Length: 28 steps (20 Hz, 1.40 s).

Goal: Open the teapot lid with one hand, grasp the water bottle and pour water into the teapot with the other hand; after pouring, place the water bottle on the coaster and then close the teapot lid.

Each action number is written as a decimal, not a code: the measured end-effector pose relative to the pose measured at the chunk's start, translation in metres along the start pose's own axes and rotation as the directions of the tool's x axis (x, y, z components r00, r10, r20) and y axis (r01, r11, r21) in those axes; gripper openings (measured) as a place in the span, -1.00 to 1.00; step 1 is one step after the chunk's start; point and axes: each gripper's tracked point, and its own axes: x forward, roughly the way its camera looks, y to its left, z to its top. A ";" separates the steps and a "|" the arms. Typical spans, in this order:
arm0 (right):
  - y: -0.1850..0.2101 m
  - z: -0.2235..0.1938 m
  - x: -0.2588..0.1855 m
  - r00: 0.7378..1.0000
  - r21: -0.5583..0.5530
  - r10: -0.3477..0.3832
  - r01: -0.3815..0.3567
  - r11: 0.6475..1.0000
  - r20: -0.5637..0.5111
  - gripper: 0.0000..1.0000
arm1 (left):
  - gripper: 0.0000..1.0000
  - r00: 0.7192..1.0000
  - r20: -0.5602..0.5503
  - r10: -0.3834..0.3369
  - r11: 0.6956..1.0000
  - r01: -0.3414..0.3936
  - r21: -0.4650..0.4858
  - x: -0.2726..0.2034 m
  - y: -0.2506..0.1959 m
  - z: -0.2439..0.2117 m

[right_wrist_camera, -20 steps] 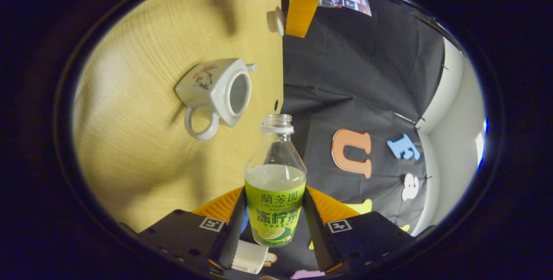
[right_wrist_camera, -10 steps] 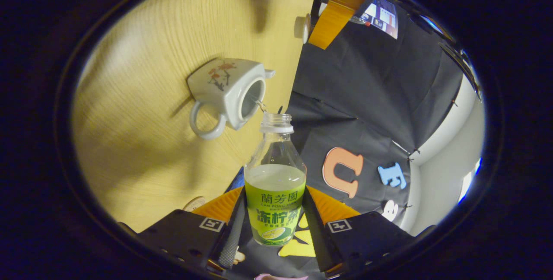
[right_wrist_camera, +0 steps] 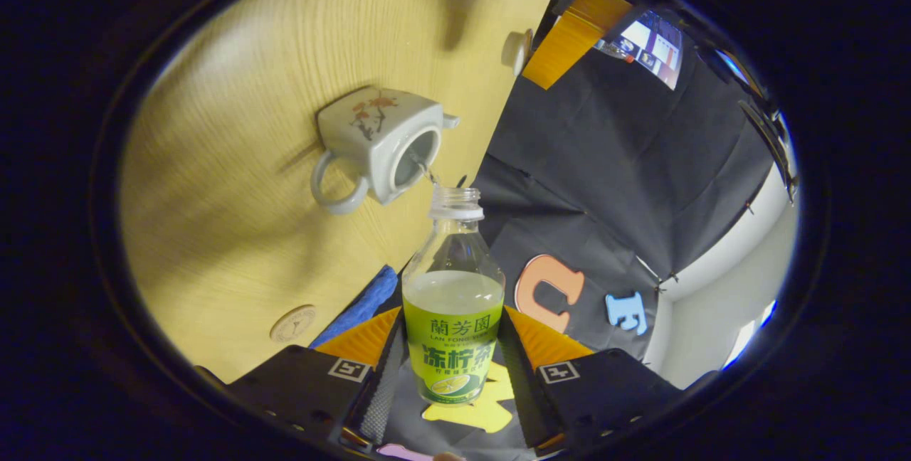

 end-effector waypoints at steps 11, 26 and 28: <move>-0.002 0.000 -0.004 1.000 -0.052 0.017 -0.017 0.998 -0.008 0.45 | -0.94 1.000 -0.014 0.006 1.000 -0.006 0.002 -0.001 0.005 -0.005; 0.010 0.005 -0.015 0.998 0.139 0.055 -0.057 0.989 0.019 0.45 | -0.95 1.000 -0.023 0.014 1.000 -0.014 -0.004 0.001 0.006 -0.010; 0.016 0.007 -0.015 0.997 0.200 0.075 -0.079 0.977 0.027 0.41 | -0.94 1.000 -0.020 0.008 1.000 -0.008 -0.003 0.001 0.006 -0.008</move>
